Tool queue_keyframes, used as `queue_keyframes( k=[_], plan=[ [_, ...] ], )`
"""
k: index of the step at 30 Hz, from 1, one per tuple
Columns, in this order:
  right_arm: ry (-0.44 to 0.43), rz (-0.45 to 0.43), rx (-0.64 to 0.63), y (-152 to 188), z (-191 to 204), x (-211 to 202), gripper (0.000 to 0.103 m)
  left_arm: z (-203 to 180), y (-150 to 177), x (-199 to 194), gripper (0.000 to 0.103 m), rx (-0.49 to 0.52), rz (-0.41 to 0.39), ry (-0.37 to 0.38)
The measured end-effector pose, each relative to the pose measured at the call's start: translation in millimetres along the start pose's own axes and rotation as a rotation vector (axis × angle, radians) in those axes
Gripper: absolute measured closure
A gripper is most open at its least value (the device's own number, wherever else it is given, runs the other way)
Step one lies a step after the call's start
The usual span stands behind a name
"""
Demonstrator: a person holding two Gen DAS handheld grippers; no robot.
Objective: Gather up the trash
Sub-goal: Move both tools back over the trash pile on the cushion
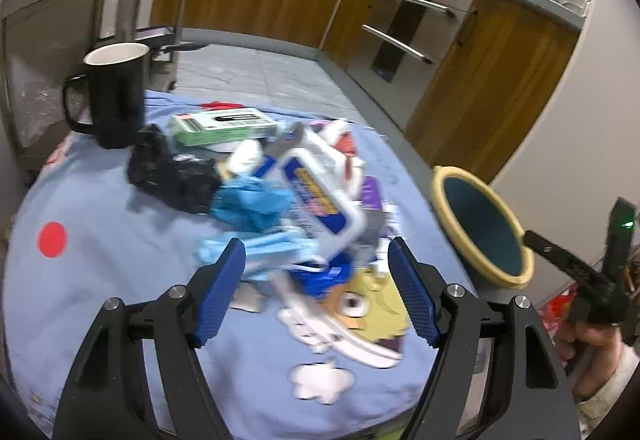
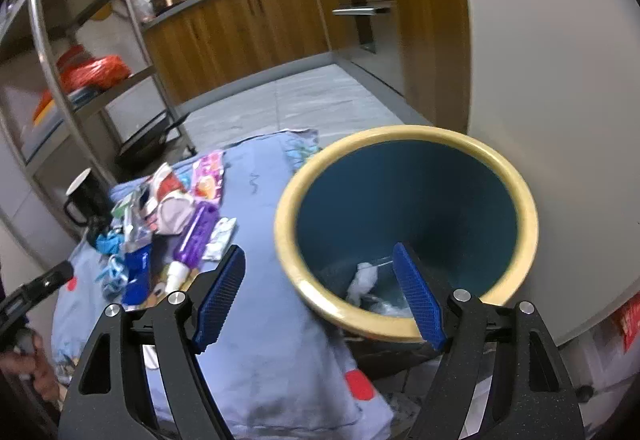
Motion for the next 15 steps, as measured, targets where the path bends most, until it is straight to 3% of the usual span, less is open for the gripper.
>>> queue_keyframes(
  k=[7,15],
  plan=[
    [-0.039,0.026,-0.056,2.5,30.3,3.9,0.026,18.3,0.3,24.4,0.031,0.118,0.029,-0.066],
    [-0.1,0.053,-0.092,-0.6,70.4,15.2,0.026,23.9,5.5,55.6,0.03,0.141,0.107,-0.085]
  ],
)
Point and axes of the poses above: each gripper's, at about its wrist camera, not at the fingertips, and x roughly the way its jaws point, z to its left, y to its underside, the point moved 6 cm from there along x, roughly the way its jaws point, and after that the axes turned 2 degrees about z, right-handed, at the moved point
